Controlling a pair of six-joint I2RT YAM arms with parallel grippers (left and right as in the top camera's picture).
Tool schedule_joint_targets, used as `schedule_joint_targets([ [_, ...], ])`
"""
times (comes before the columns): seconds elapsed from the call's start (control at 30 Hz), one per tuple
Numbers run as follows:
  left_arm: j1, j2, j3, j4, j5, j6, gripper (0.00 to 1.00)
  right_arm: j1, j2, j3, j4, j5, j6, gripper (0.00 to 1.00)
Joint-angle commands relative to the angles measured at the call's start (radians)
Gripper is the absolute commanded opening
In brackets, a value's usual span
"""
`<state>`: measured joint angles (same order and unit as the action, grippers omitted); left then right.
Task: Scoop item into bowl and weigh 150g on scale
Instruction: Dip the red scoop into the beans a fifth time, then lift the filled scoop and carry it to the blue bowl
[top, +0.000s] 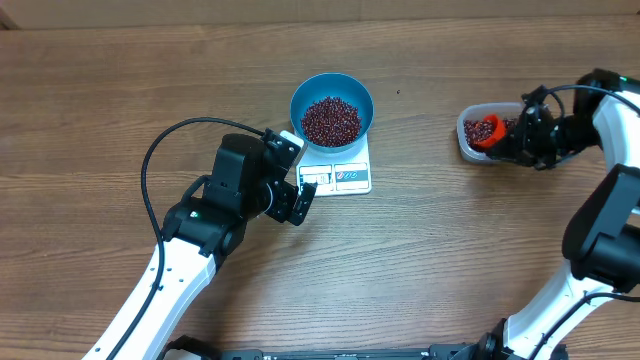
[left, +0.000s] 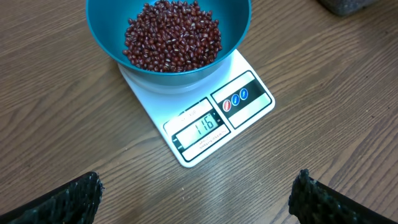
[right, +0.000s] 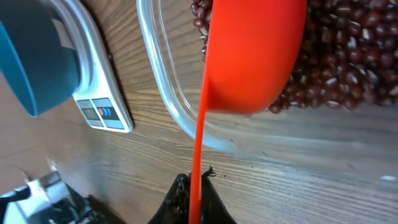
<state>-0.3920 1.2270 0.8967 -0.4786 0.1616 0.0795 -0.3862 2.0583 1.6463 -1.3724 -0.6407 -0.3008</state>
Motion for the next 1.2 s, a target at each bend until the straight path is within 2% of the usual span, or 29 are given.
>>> schedule_joint_targets([
  [0.0,0.003,0.002,0.015,0.003,0.012,0.007,1.0,-0.031,0.011,-0.009,-0.01,-0.079,-0.054,0.04],
  [0.17,0.003,0.002,0.015,0.003,0.012,0.007,1.0,-0.069,0.011,-0.009,-0.029,-0.137,-0.085,0.04],
  [0.53,0.003,0.002,0.015,0.003,0.012,0.007,1.0,-0.137,0.011,-0.009,-0.132,-0.307,-0.281,0.04],
  [1.17,0.003,0.002,0.015,0.003,0.012,0.007,1.0,-0.111,0.01,-0.008,-0.208,-0.488,-0.389,0.04],
])
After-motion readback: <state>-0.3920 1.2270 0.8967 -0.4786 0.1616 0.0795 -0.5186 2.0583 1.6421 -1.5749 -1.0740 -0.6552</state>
